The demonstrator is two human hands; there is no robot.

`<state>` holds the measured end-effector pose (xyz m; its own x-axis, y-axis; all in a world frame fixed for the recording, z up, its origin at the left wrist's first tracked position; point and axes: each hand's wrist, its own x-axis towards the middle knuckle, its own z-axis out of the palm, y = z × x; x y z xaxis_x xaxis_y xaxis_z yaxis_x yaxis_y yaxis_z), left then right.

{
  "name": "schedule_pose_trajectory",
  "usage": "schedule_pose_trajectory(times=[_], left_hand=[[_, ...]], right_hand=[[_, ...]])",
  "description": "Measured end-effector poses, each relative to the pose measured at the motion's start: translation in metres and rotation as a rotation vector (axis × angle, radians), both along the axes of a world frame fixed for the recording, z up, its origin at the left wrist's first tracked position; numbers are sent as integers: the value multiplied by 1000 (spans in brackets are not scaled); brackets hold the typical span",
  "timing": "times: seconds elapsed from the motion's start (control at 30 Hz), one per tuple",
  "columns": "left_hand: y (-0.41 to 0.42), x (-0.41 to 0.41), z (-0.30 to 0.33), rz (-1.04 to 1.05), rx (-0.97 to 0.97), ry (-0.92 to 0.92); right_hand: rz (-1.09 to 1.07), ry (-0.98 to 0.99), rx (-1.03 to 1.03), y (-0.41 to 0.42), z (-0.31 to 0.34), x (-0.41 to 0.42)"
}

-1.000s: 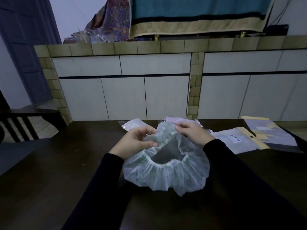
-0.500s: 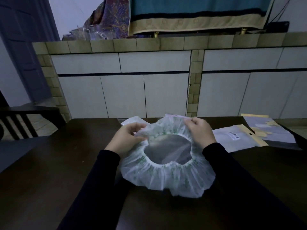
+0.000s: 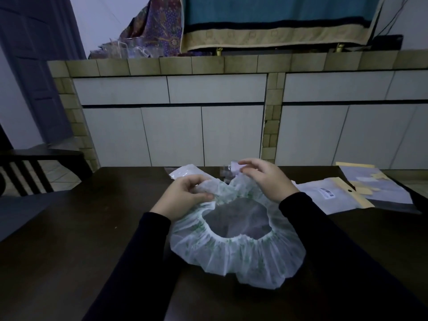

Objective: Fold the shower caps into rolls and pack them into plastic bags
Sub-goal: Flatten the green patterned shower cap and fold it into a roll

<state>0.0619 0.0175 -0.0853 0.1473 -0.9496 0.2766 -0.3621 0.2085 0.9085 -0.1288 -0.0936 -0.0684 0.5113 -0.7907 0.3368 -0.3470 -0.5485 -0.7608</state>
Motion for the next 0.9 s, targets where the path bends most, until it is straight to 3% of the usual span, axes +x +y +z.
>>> schedule_pose_trajectory(times=[0.13, 0.23, 0.33, 0.57, 0.73, 0.9], left_hand=[[2, 4, 2, 19, 2, 33], [7, 4, 3, -64, 149, 218], [12, -7, 7, -99, 235, 199], [-3, 2, -3, 147, -28, 12], [-9, 7, -10, 223, -114, -104], [-6, 0, -7, 117, -143, -106]], right_hand=[[-31, 159, -86, -2, 1, 9], [-191, -59, -122, 0, -12, 7], [-248, -195, -149, 8, -20, 7], [-477, -112, -291, 6, -23, -3], [-272, -42, -299, 4, -22, -2], [-36, -53, -270, 12, -10, 3]])
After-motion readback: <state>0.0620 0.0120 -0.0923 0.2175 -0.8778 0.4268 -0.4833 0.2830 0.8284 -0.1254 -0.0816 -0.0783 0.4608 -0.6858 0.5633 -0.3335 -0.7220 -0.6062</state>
